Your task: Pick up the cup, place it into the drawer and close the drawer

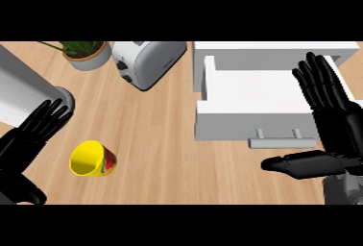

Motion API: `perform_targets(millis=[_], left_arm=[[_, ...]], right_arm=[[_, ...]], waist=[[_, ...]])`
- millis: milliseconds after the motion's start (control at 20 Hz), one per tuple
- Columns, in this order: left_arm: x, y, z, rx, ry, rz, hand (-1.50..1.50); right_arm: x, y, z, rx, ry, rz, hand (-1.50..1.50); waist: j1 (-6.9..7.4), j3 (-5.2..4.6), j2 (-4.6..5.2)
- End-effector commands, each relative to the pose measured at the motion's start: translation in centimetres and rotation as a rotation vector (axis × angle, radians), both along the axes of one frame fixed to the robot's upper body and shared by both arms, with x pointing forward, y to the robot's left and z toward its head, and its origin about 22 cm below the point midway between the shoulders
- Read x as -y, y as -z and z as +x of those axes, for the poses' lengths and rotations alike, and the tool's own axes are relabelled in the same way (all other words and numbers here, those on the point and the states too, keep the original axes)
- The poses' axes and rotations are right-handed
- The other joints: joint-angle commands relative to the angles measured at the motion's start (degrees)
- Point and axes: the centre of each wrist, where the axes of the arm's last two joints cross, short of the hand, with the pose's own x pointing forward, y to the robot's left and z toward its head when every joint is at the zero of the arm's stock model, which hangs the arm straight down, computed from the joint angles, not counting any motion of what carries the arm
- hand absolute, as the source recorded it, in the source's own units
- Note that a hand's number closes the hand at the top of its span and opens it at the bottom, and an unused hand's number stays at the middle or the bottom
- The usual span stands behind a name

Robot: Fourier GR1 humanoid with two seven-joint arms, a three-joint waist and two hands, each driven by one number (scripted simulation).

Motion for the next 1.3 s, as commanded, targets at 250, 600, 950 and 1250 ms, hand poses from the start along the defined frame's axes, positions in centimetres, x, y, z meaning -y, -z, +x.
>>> perform_targets(millis=[250, 600, 950, 1250], left_arm=[[-0.8, 6.8, 1.0, -0.08, -0.056, 0.061, -1.5], [-0.8, 10.6, 0.9, -0.085, -0.07, 0.085, -1.5], [0.7, 14.3, -0.8, -0.083, -0.112, 0.091, -1.5], [0.1, 14.7, -1.0, -0.062, -0.11, 0.09, -1.5]], right_arm=[[-1.0, -1.1, -0.9, 0.02, -0.003, -0.009, -1.5], [0.4, -1.2, 1.6, 0.026, 0.0, -0.001, -1.5], [0.7, -1.6, -0.1, 0.048, -0.019, 0.005, -1.5], [1.7, -3.0, 2.4, 0.045, 0.002, 0.008, -1.5]], waist=[[-0.49, -0.04, 0.04], [-0.27, -0.03, 0.09], [-1.15, -0.15, 0.28], [-0.94, -0.22, 0.56]])
